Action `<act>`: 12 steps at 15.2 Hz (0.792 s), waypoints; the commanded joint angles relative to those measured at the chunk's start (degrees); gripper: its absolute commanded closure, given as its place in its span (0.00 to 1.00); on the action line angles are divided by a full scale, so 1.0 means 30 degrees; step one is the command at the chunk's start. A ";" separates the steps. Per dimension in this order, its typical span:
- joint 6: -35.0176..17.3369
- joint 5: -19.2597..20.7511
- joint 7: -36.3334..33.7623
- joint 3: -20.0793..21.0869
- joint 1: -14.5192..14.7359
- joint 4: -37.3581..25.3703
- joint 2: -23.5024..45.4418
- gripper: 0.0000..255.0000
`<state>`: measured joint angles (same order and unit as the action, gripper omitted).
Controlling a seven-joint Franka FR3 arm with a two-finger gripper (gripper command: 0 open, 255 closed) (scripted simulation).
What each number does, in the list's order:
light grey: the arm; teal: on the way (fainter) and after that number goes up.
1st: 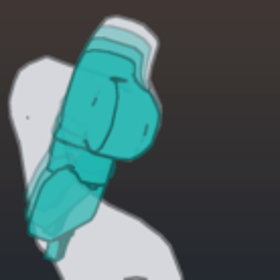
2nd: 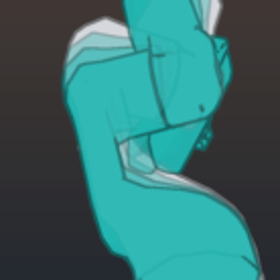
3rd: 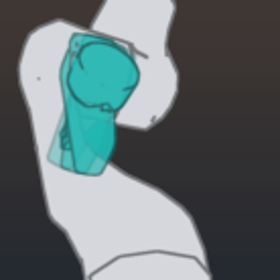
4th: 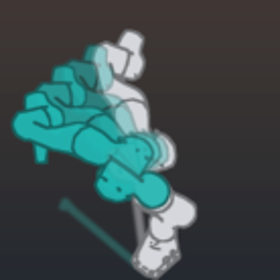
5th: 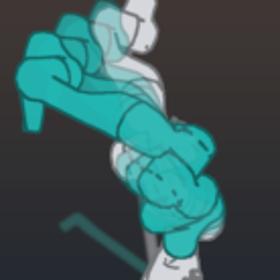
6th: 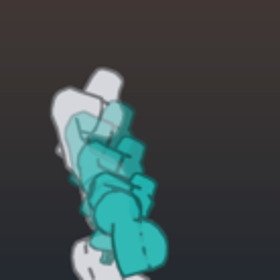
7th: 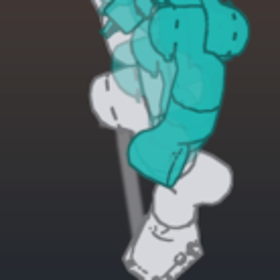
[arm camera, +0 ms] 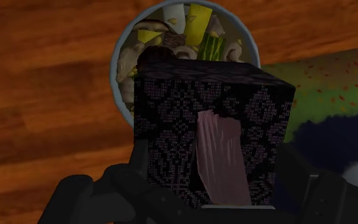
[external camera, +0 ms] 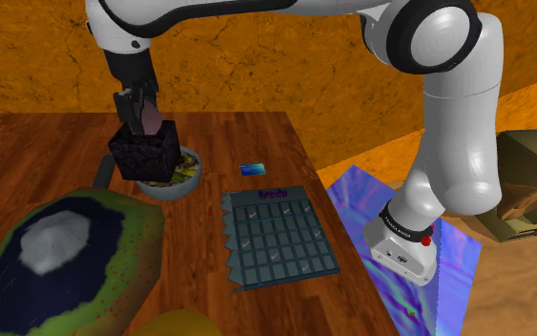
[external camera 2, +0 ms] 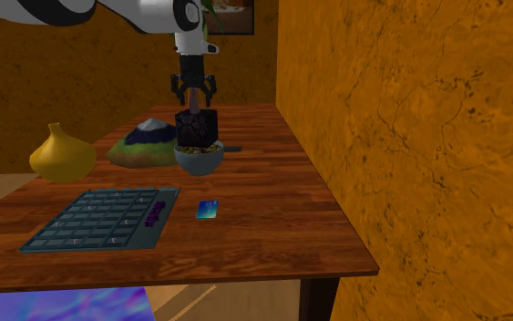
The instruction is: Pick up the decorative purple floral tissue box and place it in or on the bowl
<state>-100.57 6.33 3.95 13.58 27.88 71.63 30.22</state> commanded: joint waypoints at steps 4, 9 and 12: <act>0.1969 0.0010 0.0099 0.0003 0.0135 -0.2167 0.0202 0.00; 0.2563 0.0032 0.0114 0.0001 0.0204 -0.2903 0.0341 0.00; 0.2564 0.0032 0.0114 0.0001 0.0205 -0.2905 0.0342 0.00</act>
<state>-92.91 6.42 4.29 13.59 28.49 62.96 31.23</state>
